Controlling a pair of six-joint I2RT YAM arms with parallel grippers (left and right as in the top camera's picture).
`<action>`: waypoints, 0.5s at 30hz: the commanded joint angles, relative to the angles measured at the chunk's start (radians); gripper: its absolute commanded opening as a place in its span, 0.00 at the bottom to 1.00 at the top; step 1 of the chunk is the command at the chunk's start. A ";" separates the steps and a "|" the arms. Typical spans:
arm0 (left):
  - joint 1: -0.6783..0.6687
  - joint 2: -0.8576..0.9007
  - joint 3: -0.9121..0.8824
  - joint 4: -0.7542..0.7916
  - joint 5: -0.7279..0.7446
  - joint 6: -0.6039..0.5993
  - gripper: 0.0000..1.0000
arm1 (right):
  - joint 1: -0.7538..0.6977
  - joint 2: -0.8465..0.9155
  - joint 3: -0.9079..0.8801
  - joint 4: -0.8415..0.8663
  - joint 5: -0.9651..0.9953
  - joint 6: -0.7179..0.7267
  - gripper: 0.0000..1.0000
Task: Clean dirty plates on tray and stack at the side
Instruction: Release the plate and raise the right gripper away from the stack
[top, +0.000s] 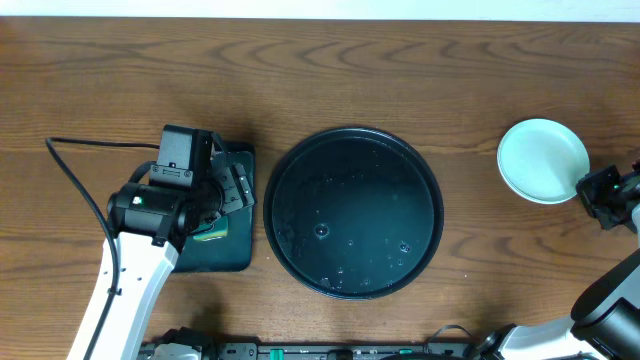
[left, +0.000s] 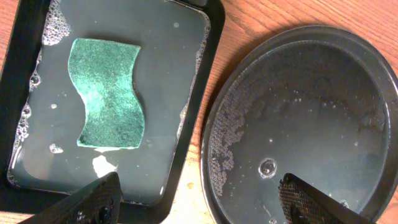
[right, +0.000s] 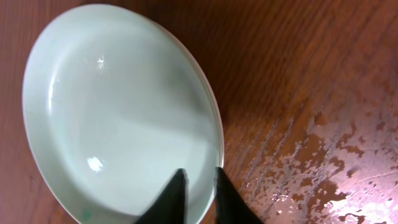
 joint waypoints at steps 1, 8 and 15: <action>-0.002 0.001 0.001 -0.006 -0.020 0.002 0.82 | 0.006 -0.004 0.020 0.003 -0.007 -0.014 0.28; -0.002 -0.018 0.005 -0.004 -0.039 0.021 0.82 | 0.056 -0.087 0.021 -0.012 -0.118 -0.078 0.17; -0.002 -0.169 0.055 -0.017 -0.134 0.077 0.82 | 0.234 -0.307 0.021 0.011 -0.089 -0.295 0.36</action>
